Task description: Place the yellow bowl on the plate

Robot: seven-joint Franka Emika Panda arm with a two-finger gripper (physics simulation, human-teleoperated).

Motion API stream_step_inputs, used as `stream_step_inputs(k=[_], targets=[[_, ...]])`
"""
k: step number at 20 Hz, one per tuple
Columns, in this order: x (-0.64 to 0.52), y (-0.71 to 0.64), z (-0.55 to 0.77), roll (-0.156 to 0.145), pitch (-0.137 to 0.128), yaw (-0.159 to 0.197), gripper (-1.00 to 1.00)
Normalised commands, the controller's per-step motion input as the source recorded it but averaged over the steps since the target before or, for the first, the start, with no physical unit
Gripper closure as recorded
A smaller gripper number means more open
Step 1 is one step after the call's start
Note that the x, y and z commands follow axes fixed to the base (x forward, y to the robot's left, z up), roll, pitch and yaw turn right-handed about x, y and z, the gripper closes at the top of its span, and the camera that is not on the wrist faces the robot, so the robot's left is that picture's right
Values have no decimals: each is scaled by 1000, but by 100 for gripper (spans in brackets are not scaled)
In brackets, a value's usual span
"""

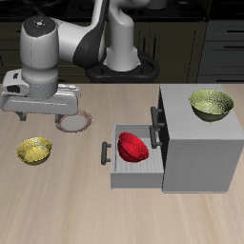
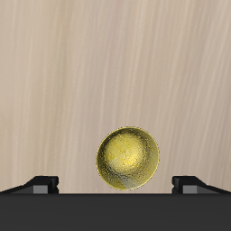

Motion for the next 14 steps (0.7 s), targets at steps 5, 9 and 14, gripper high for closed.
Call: stream_step_inputs(k=[5, 9, 14], targets=[[-48, 126, -459, 21, 47, -21, -100], [-93, 25, -335, -7, 43, -12, -100], [-138, -88, -314, -18, 33, 6, -100]])
